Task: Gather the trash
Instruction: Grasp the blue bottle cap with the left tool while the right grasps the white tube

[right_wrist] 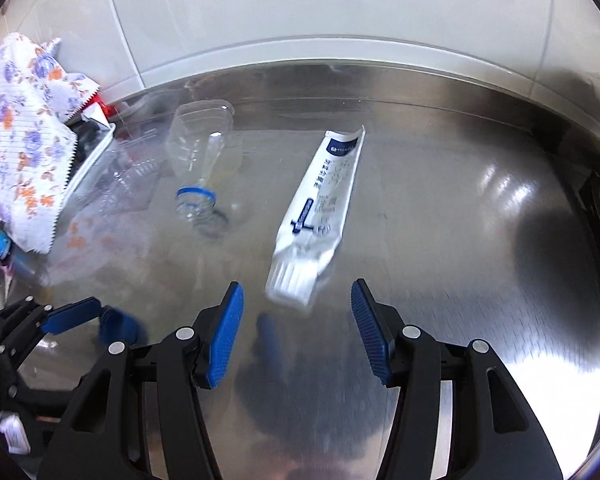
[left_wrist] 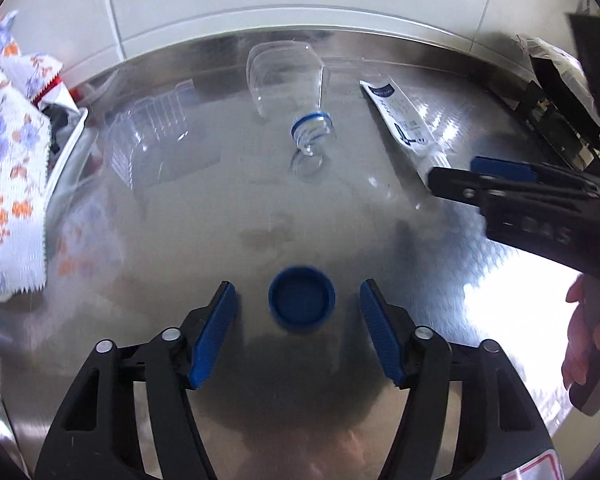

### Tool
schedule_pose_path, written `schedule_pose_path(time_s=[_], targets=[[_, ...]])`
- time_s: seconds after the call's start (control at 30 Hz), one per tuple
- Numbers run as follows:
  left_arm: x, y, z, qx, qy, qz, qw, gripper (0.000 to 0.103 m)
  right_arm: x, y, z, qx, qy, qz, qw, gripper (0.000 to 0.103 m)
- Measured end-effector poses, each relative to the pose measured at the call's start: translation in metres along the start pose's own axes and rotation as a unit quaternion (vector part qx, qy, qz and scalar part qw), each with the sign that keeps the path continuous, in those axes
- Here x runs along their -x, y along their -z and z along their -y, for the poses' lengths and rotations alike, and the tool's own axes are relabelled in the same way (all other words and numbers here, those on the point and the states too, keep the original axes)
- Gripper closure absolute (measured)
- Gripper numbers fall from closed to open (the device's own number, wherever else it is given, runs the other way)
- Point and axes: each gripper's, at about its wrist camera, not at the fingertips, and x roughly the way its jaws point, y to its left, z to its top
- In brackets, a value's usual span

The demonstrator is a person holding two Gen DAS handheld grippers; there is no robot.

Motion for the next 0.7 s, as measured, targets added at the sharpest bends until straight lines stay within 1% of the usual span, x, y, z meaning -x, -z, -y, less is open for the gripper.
schedule_pose_path(time_s=[0.13, 0.2, 0.27, 0.37, 0.4, 0.43, 0.5, 0.53, 0.57, 0.6, 0.67, 0.7], targets=[[-0.004, -0.003, 0.004, -0.014, -0.020, 0.014, 0.9996, 0.045, -0.014, -0.006, -0.003, 0.007, 0.009, -0.006, 1.000, 0.046], [-0.006, -0.005, 0.005, -0.012, -0.019, 0.018, 0.9996, 0.046, -0.022, -0.009, -0.005, 0.009, 0.013, -0.009, 1.000, 0.046], [-0.007, -0.007, 0.005, -0.012, -0.021, 0.021, 0.9995, 0.047, -0.027, -0.013, -0.006, 0.018, 0.025, -0.004, 1.000, 0.046], [-0.008, -0.009, 0.006, -0.010, -0.023, 0.026, 0.9993, 0.047, -0.033, -0.020, -0.005, 0.017, 0.031, 0.003, 0.999, 0.046], [-0.008, -0.009, 0.006, -0.008, -0.024, 0.028, 0.9993, 0.048, -0.034, -0.021, -0.004, 0.017, 0.031, 0.005, 0.999, 0.051], [-0.008, -0.009, 0.007, -0.007, -0.023, 0.030, 0.9993, 0.049, -0.034, -0.022, -0.004, 0.017, 0.028, 0.010, 0.999, 0.061], [-0.006, -0.009, 0.008, -0.007, -0.025, 0.031, 0.9992, 0.066, -0.034, -0.023, -0.005, 0.019, 0.025, 0.012, 0.999, 0.062], [-0.006, -0.010, 0.009, -0.006, -0.026, 0.030, 0.9992, 0.070, -0.034, -0.022, -0.005, 0.019, 0.020, 0.013, 1.000, 0.062], [-0.006, -0.011, 0.007, -0.002, -0.027, 0.029, 0.9992, 0.077, -0.033, -0.021, -0.005, 0.018, 0.018, 0.014, 1.000, 0.063], [-0.006, -0.012, 0.005, 0.003, -0.025, 0.028, 0.9993, 0.087, -0.032, -0.020, -0.004, 0.016, 0.015, 0.015, 1.000, 0.063], [-0.005, -0.013, -0.005, 0.023, -0.013, 0.022, 0.9994, 0.102, -0.027, -0.018, -0.002, 0.010, 0.014, 0.017, 1.000, 0.063], [-0.005, -0.013, -0.010, 0.032, -0.003, 0.020, 0.9993, 0.102, -0.024, -0.017, -0.001, 0.006, 0.011, 0.017, 1.000, 0.063]])
